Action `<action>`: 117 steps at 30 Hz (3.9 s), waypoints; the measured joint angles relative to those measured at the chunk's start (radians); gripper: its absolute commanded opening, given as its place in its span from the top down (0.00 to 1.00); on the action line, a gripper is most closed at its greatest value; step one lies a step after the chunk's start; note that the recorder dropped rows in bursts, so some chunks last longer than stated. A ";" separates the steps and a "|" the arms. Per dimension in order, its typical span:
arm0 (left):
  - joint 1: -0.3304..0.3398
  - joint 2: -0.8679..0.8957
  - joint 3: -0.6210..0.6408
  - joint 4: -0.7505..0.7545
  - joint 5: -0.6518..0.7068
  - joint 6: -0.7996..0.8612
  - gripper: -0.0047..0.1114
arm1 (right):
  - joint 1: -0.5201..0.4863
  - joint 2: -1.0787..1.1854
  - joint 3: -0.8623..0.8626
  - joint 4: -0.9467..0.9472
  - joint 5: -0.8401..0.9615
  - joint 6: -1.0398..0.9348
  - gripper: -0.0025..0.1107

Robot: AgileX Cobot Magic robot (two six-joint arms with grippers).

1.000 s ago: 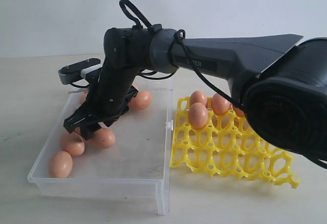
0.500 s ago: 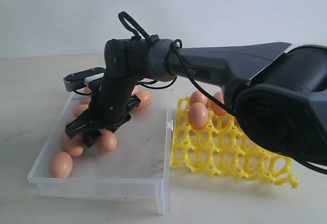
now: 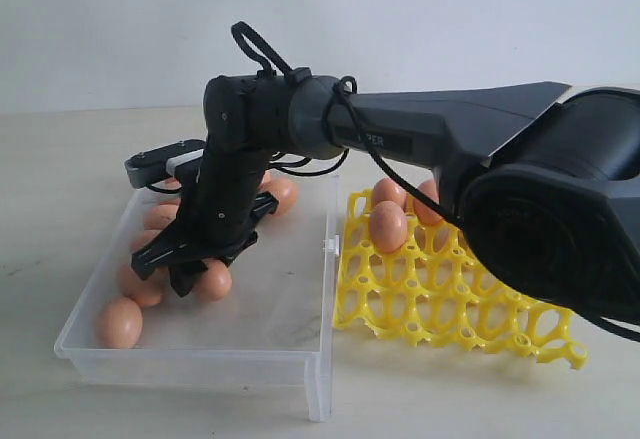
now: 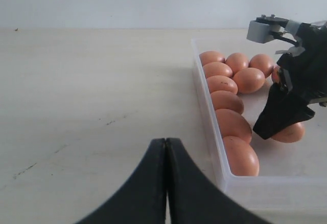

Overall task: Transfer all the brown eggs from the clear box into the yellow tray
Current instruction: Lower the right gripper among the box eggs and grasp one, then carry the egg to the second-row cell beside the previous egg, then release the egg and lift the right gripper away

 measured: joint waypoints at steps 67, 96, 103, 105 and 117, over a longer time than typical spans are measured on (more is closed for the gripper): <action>0.000 0.000 0.000 0.000 0.000 0.000 0.96 | -0.312 -0.716 1.293 0.120 -1.248 -0.012 0.98; 0.000 0.000 0.000 0.000 0.000 0.000 0.96 | -0.312 -0.716 1.293 0.097 -1.277 -0.012 0.52; 0.000 0.000 0.000 0.000 0.000 0.000 0.96 | -0.312 -0.716 1.293 0.097 -1.279 -0.012 0.52; 0.000 0.000 0.000 0.000 0.000 0.000 0.96 | -0.312 -0.716 1.293 0.097 -1.282 -0.012 0.52; 0.000 0.000 0.000 0.000 0.000 0.000 0.96 | -0.292 -0.736 1.242 0.092 -1.115 0.015 0.76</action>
